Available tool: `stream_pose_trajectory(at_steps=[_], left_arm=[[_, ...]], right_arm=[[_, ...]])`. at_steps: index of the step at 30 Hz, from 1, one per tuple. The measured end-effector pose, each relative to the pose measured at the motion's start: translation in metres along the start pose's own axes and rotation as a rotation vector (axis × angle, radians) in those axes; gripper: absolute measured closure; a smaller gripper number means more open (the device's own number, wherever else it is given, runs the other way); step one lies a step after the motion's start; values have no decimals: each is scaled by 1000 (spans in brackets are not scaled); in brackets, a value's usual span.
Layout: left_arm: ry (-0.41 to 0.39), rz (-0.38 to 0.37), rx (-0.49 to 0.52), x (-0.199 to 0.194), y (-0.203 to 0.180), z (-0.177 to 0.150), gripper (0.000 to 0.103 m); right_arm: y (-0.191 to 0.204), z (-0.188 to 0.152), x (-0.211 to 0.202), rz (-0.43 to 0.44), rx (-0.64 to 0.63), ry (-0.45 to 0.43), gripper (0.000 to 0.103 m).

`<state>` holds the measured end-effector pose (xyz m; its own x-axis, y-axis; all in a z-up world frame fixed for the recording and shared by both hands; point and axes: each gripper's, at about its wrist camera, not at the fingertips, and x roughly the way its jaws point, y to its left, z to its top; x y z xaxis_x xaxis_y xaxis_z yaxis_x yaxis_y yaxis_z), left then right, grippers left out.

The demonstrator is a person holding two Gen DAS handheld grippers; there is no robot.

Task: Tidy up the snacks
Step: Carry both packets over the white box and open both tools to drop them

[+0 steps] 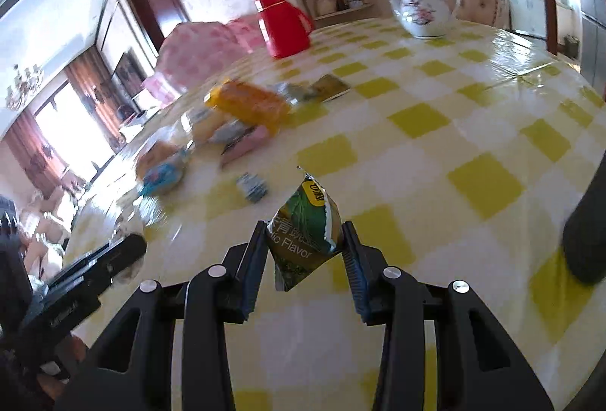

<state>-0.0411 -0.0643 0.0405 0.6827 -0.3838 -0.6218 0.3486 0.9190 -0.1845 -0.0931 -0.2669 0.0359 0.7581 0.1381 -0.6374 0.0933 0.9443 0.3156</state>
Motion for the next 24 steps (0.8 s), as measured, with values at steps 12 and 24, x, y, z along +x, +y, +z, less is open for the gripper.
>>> stream_pose_trajectory(at_steps=[12,24], left_arm=[[-2,48,12,-54,22,-36,58],[-6,126,-48,-109,65,-64,58]], right_arm=[[62,-35,-12,40,-117,35,63],[123,-62,-18,66,-254,52,63]])
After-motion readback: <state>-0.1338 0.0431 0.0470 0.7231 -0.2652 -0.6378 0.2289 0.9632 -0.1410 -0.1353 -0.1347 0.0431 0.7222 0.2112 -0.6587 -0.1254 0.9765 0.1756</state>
